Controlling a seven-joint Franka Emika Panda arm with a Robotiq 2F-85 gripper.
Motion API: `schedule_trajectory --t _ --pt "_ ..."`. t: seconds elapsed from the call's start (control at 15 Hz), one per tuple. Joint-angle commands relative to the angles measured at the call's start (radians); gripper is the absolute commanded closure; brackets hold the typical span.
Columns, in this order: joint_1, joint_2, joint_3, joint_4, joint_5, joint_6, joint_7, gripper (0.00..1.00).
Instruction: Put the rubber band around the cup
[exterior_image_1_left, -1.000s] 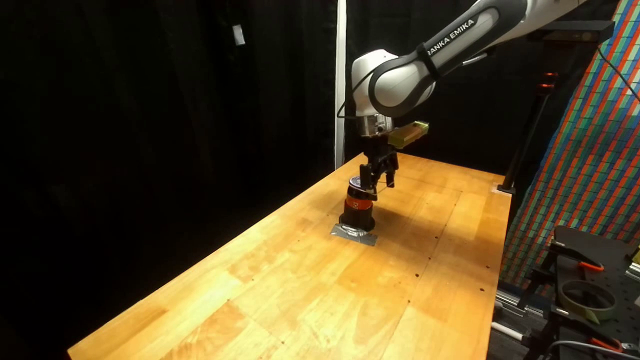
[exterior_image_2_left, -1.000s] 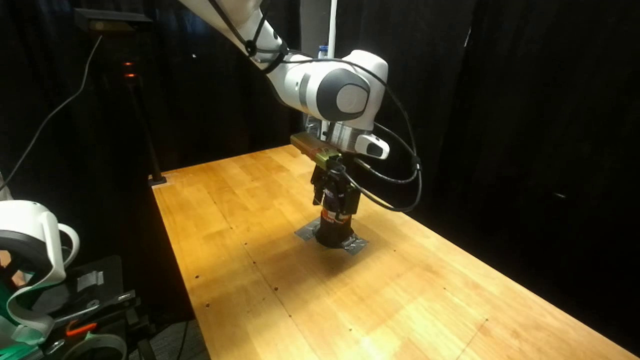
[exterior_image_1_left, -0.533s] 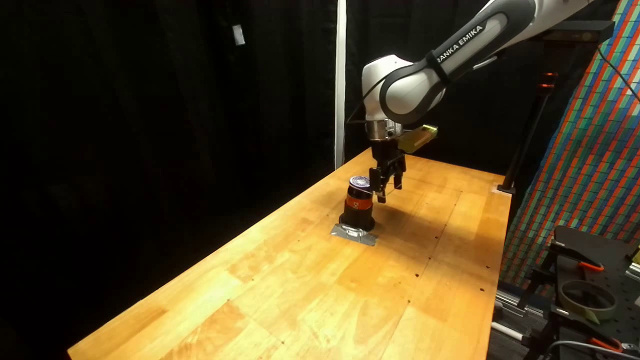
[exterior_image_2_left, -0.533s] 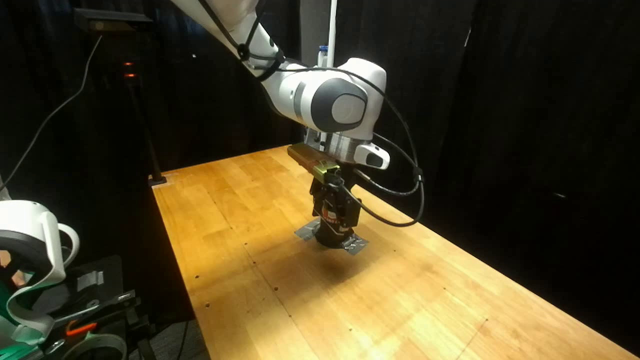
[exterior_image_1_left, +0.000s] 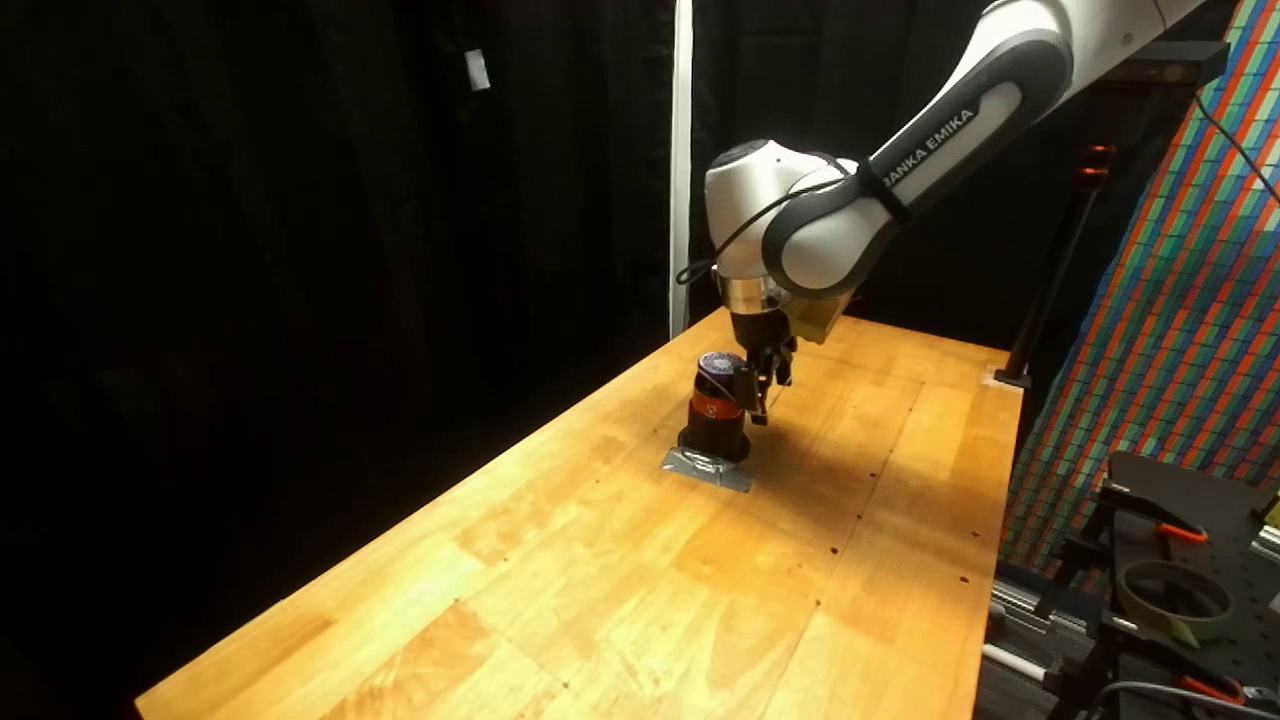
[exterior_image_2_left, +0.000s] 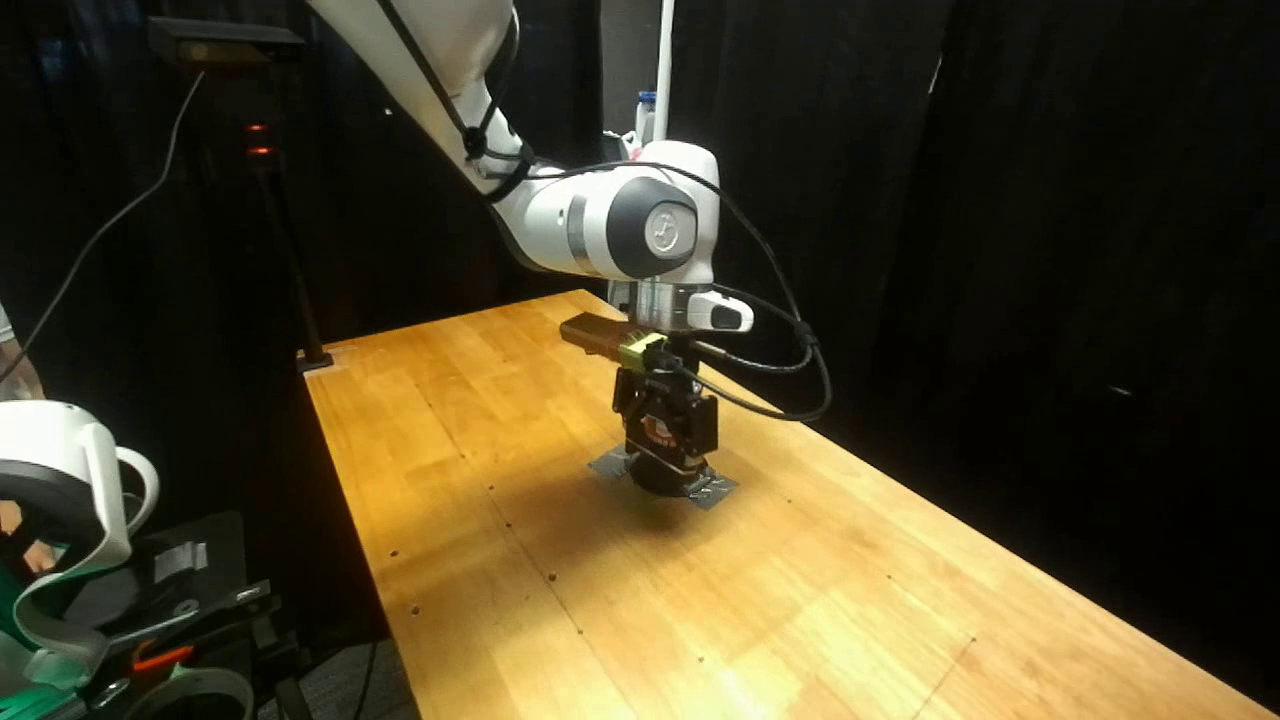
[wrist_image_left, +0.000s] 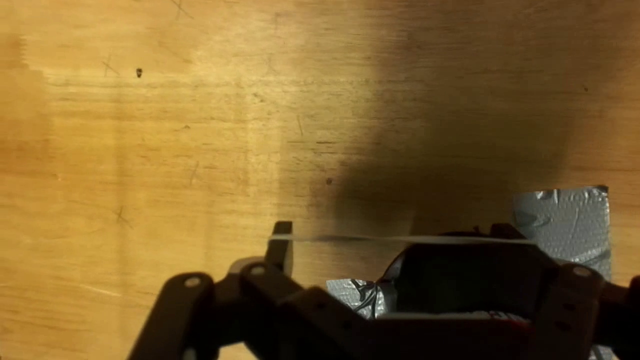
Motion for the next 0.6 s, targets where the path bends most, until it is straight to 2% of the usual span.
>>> schedule_trajectory --t 0.0,0.33,0.53 --pt "0.032 0.022 -0.023 0.000 -0.057 0.009 0.026 0.00" --pt "0.043 0.024 -0.030 0.011 -0.086 0.004 0.039 0.00" --pt "0.024 -0.009 -0.020 -0.022 -0.070 0.041 0.020 0.00"
